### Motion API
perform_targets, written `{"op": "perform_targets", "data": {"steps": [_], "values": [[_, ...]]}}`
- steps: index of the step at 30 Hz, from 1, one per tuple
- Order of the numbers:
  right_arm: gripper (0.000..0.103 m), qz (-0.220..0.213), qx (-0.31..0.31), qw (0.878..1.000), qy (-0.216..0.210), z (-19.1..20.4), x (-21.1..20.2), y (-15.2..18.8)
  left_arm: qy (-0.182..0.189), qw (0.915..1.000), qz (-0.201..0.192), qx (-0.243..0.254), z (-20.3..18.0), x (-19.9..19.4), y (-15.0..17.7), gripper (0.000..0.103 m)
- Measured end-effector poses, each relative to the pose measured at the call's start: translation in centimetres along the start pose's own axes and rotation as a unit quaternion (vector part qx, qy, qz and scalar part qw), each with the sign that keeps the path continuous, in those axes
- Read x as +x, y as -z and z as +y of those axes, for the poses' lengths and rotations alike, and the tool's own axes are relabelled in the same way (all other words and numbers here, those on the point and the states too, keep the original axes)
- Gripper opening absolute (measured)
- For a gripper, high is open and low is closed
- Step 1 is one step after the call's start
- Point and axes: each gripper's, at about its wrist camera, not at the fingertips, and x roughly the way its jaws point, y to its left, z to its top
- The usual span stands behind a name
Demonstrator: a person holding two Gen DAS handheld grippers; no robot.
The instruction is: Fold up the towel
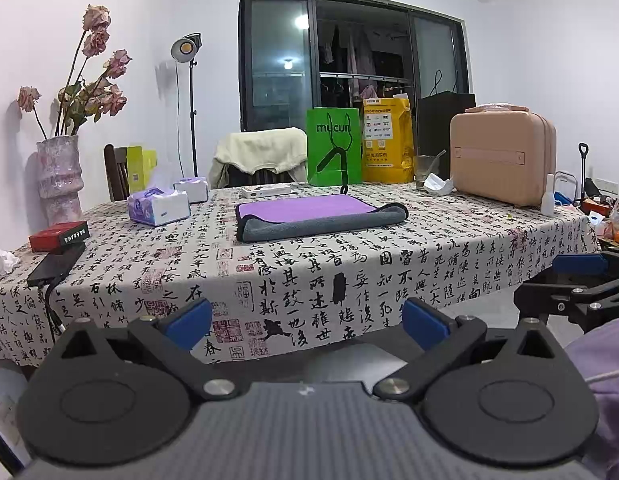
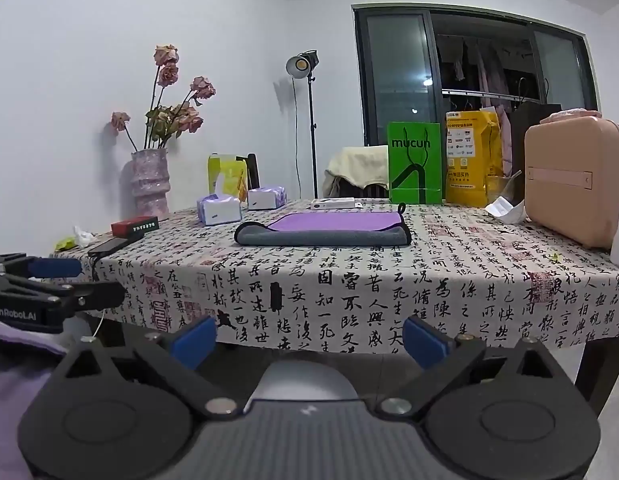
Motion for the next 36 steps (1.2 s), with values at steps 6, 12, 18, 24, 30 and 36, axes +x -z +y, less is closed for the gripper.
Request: {"op": "perform_targets", "data": {"steps": [6, 12, 18, 24, 30, 36], "values": [[0.101, 0.002, 0.001, 1.000, -0.002, 0.01, 0.09, 0.03, 0.003, 1.0000, 0.003, -0.002, 0.19, 0.06, -0.07, 0.103], [0.101, 0.001, 0.000, 1.000, -0.002, 0.15, 0.10, -0.01, 0.002, 1.0000, 0.003, -0.001, 0.08, 0.03, -0.04, 0.103], [0.101, 0.002, 0.001, 1.000, -0.002, 0.15, 0.14, 0.03, 0.002, 1.0000, 0.003, -0.001, -0.01, 0.05, -0.03, 0.103], [0.101, 0.005, 0.003, 1.000, -0.003, 0.18, 0.24, 0.11, 0.002, 1.0000, 0.004, -0.001, -0.12, 0.10, -0.01, 0.103], [0.101, 0.007, 0.005, 1.000, -0.002, 0.17, 0.30, 0.14, 0.002, 1.0000, 0.004, -0.001, -0.15, 0.11, 0.01, 0.103], [0.101, 0.008, 0.006, 1.000, -0.002, 0.16, 0.33, 0.20, 0.002, 1.0000, 0.004, -0.001, -0.14, 0.11, 0.02, 0.103]]}}
